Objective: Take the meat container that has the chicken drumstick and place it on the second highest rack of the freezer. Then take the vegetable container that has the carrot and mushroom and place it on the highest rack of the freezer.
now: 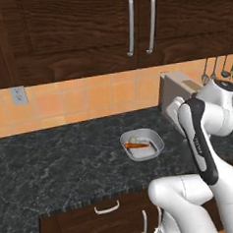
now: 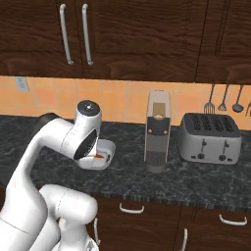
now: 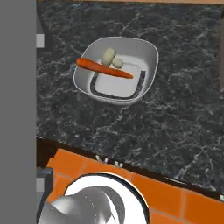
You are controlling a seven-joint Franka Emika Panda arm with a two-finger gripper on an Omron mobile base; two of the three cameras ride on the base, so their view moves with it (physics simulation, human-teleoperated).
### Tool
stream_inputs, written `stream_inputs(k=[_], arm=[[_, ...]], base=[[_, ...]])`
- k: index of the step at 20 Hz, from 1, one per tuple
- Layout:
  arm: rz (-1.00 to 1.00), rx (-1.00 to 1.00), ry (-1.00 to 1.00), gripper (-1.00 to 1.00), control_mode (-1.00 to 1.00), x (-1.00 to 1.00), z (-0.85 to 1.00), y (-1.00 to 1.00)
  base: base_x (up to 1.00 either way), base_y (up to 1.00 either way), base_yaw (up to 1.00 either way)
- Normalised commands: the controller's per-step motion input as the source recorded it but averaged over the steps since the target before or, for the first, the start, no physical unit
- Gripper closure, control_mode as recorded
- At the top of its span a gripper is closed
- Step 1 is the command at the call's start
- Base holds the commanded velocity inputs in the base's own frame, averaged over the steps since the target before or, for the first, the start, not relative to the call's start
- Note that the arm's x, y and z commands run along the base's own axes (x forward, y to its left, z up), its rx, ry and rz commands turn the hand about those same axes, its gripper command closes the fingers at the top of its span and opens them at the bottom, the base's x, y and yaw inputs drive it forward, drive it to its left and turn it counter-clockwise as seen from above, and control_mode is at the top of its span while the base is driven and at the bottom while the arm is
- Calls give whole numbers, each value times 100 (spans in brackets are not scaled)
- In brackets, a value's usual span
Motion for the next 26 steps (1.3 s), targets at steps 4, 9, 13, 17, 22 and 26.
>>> stream_inputs(k=[4, 9, 13, 17, 22, 26], arm=[[58, 0, 18, -100, -100, 92, -70, 0], [16, -20, 22, -100, -100, 21, -43, 19], [2, -8, 0, -100, -100, -25, -23, -34], [0, -15, -2, -100, -100, 33, -49, -2], [2, -15, 6, -100, -100, 31, -65, 0], [0, -6, 10, -100, -100, 60, -29, 0]], base=[[0, 0, 0], [0, 0, 0], [0, 0, 0], [0, 0, 0], [0, 0, 0], [0, 0, 0]])
